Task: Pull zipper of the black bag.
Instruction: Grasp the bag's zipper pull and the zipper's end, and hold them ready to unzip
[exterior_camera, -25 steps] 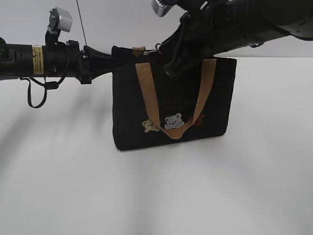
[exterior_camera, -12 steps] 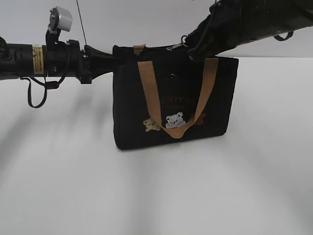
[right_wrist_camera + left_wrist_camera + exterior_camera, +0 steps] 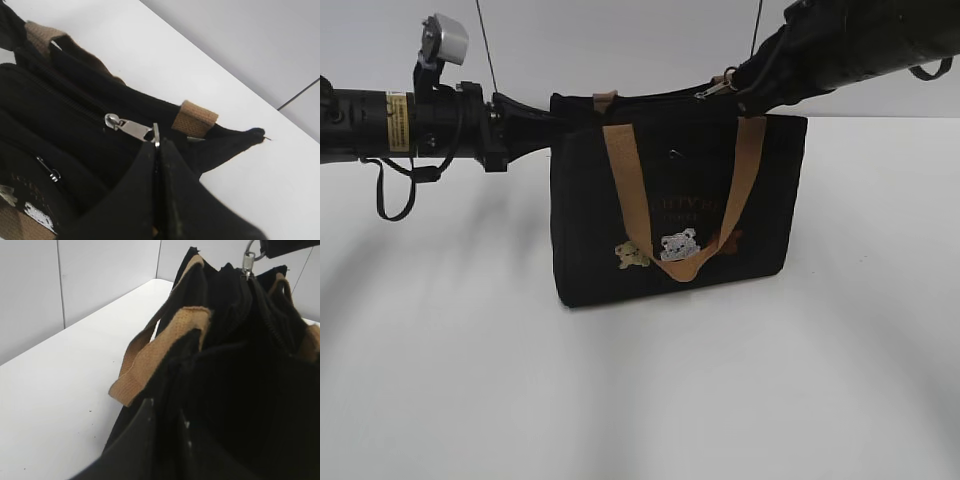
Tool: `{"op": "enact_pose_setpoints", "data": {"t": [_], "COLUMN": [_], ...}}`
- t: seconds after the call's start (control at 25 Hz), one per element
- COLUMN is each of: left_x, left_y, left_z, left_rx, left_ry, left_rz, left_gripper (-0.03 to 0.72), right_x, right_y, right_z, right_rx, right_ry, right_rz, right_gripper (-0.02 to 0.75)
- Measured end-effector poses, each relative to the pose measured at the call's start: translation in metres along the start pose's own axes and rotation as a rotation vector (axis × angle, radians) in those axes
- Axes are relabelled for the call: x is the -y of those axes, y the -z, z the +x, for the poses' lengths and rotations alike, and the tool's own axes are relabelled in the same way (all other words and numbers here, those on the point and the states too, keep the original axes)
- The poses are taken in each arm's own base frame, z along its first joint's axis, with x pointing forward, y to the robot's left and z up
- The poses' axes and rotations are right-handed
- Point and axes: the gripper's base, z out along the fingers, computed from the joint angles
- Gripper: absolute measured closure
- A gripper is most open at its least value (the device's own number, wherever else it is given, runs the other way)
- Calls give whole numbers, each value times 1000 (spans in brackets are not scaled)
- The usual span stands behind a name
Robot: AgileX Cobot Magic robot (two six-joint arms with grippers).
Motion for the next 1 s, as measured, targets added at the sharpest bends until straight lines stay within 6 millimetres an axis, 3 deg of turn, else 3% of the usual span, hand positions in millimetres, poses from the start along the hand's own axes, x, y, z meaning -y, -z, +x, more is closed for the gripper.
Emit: {"op": "enact_pose_setpoints", "data": {"t": [0.44, 1.0], "left_x": [0, 0], "left_y": [0, 0], "left_z": [0, 0], "left_rx": [-2, 1], "left_ry": [-1, -1], "left_rz": [0, 5], "left_gripper": [643, 643], "right_x": [25, 23], "right_y": [13, 15], "right_z": [6, 7], "right_rx": [-9, -25], "right_ry": [-53, -60], "right_rz": [51, 23], "right_gripper": [753, 739]}}
